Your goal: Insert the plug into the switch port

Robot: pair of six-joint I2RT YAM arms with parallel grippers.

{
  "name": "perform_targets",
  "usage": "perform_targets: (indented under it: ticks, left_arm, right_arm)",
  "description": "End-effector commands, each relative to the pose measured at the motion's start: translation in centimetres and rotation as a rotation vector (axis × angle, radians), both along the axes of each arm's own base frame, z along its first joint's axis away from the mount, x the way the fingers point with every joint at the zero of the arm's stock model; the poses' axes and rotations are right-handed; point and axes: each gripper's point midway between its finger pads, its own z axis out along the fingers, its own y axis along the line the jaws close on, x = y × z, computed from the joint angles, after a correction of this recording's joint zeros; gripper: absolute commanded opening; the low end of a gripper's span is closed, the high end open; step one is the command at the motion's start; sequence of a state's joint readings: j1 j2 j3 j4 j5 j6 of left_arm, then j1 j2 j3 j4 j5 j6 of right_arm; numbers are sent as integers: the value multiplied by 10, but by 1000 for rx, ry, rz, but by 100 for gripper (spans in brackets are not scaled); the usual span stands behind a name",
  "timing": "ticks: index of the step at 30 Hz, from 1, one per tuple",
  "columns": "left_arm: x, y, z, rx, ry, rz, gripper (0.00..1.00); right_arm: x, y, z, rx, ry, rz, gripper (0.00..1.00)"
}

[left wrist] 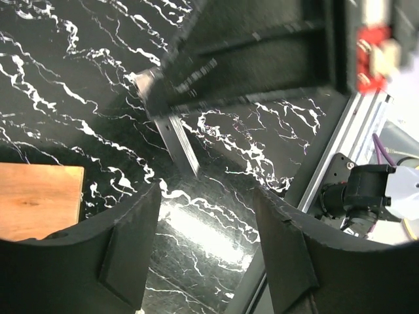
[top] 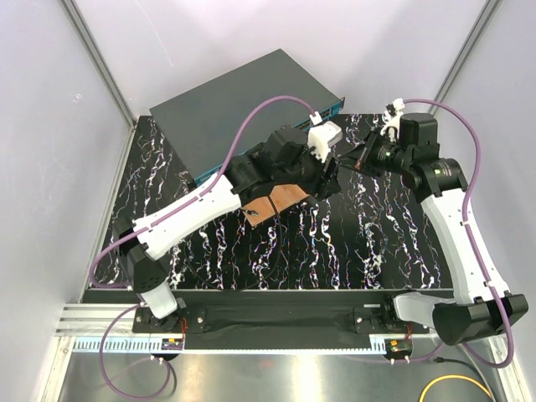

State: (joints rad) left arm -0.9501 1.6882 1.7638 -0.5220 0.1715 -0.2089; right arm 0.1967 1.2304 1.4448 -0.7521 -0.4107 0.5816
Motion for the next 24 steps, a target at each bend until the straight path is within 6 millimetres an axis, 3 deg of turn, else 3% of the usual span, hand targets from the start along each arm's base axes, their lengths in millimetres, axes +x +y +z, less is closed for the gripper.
perform_targets:
  ticks: [1, 9, 13, 14, 15, 18, 19, 24]
  left_arm:
    - [13, -10, 35, -95, -56, 42, 62]
    - [29, -15, 20, -88, -13, 74, 42]
    - [32, -11, 22, -98, -7, 84, 17]
    - [32, -9, 25, -106, -6, 86, 4]
    - [27, -11, 24, -117, 14, 59, 0]
    - [11, -8, 28, -156, 59, -31, 0]
    - [5, -5, 35, -177, 57, -49, 0]
    - [-30, 10, 22, -191, 150, -213, 0]
  right_arm:
    - [-6, 7, 16, 19, -78, 35, 0]
    - [-16, 15, 19, 6, -110, 72, 0]
    - [-19, 16, 20, 6, -126, 95, 0]
    - [-19, 17, 20, 8, -133, 103, 0]
    - [-21, 20, 21, 14, -136, 121, 3]
    - [-21, 18, 19, -9, -152, 128, 30]
    - [-21, 17, 20, -22, -163, 130, 51]
    - [-27, 17, 25, -66, -211, 189, 64]
